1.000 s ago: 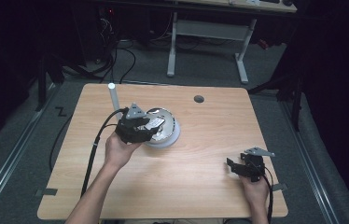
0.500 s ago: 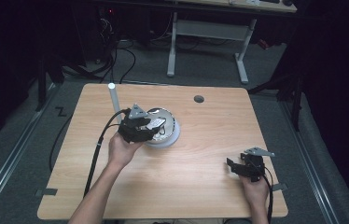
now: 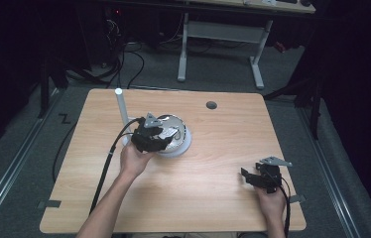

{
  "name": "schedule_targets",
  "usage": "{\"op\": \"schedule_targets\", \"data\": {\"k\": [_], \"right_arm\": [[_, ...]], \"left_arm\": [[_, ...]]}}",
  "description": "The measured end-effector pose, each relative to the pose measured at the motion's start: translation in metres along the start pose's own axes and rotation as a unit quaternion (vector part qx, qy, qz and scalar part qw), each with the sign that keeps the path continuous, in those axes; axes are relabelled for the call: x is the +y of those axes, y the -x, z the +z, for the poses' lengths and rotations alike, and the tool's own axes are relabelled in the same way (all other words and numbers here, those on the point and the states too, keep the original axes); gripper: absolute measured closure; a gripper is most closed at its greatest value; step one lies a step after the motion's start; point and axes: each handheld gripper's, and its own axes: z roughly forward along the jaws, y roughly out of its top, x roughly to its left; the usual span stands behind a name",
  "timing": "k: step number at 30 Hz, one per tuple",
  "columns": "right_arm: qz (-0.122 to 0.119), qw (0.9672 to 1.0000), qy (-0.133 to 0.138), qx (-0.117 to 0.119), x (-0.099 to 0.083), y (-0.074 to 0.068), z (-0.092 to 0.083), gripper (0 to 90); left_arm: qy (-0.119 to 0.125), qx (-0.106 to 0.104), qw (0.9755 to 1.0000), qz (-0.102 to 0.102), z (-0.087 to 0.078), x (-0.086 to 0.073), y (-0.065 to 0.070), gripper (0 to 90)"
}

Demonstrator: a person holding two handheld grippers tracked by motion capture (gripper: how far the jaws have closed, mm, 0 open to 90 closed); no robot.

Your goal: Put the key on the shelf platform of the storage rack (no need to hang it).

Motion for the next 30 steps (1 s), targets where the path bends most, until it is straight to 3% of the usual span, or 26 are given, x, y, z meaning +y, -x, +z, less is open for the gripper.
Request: {"op": "schedule_targets", "data": {"k": [9,30], "right_arm": [[0.000,1.0000,0.000,0.001,0.000,0.000,0.000,31.2],[0.001,1.0000,0.000,0.001,0.000,0.000,0.000,31.2]], "left_arm": [[-0.010,0.004,0.9999,-0.008,0.013,-0.005,-0.002,50.2],[-0.044,0.028,0.9986,-0.005,0.033,-0.010,-0.001,50.1]]}}
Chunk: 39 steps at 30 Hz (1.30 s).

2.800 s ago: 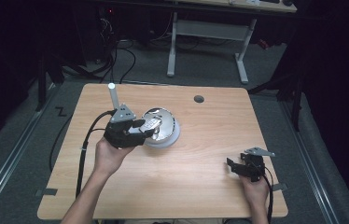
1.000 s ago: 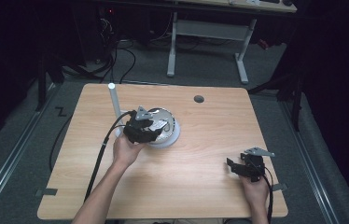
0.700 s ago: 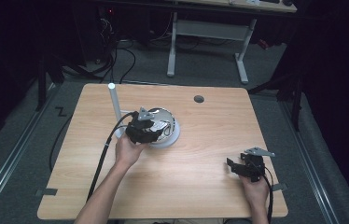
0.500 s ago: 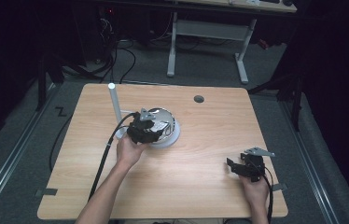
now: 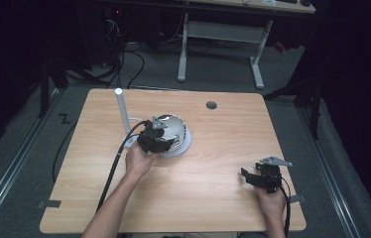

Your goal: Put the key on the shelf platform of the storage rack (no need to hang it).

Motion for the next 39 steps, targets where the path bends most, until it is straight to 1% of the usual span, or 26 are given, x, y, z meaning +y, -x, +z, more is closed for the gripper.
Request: {"op": "schedule_targets", "data": {"k": [6,12,16,21,30,39], "right_arm": [[0.000,1.0000,0.000,0.001,0.000,0.000,0.000,31.3],[0.001,1.0000,0.000,0.001,0.000,0.000,0.000,31.3],[0.001,1.0000,0.000,0.001,0.000,0.000,0.000,31.2],[0.001,1.0000,0.000,0.001,0.000,0.000,0.000,31.3],[0.001,1.0000,0.000,-0.001,0.000,0.000,0.000,31.3],[-0.001,1.0000,-0.001,-0.003,0.000,-0.001,0.000,31.4]], "left_arm": [[-0.001,0.006,1.0000,-0.005,-0.001,-0.001,-0.001,49.2],[0.012,0.001,0.9998,-0.013,-0.006,0.000,-0.002,41.5],[0.014,-0.003,0.9998,-0.014,-0.010,0.000,-0.003,39.2],[0.022,-0.004,0.9996,-0.018,-0.016,0.000,-0.005,36.2],[0.035,0.001,0.9986,-0.040,-0.034,-0.010,-0.016,32.9],[0.047,0.008,0.9975,-0.053,-0.049,-0.020,-0.024,32.0]]}}
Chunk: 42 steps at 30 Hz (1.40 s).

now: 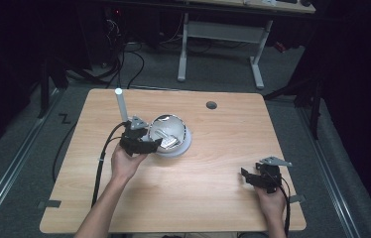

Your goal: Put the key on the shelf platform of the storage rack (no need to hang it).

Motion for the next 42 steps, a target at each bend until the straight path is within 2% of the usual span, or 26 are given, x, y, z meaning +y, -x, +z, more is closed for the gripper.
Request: {"op": "schedule_targets", "data": {"k": [5,9,20,33,42], "right_arm": [[-0.002,1.0000,0.001,-0.001,0.000,0.000,0.000,31.4],[0.000,1.0000,0.001,-0.001,0.000,0.000,0.000,31.5],[0.001,1.0000,0.002,0.000,0.000,0.000,0.000,31.5],[0.001,1.0000,0.001,0.000,0.000,0.000,0.000,31.4],[0.001,1.0000,0.001,0.000,0.000,0.000,0.000,31.3]], "left_arm": [[0.008,0.005,0.9999,-0.012,-0.008,-0.004,-0.005,31.8],[0.010,0.011,0.9998,-0.010,-0.014,-0.005,-0.007,31.6],[0.016,0.011,0.9998,-0.010,-0.025,-0.007,-0.007,31.1],[0.027,0.024,0.9989,-0.031,-0.048,-0.021,-0.015,31.2],[0.027,0.033,0.9982,-0.043,-0.058,-0.032,-0.021,31.2]]}}
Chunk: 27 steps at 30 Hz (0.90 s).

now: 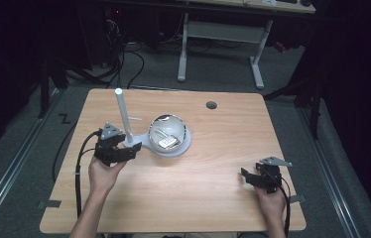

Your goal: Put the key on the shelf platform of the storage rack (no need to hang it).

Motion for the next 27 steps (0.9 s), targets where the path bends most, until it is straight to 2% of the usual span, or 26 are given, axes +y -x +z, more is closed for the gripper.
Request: {"op": "schedule_targets", "data": {"k": [27], "right_arm": [[-0.002,1.0000,-0.001,-0.001,0.000,-0.001,0.000,31.3]], "left_arm": [[0.021,0.021,0.9989,-0.037,-0.030,-0.026,-0.013,31.2]]}}
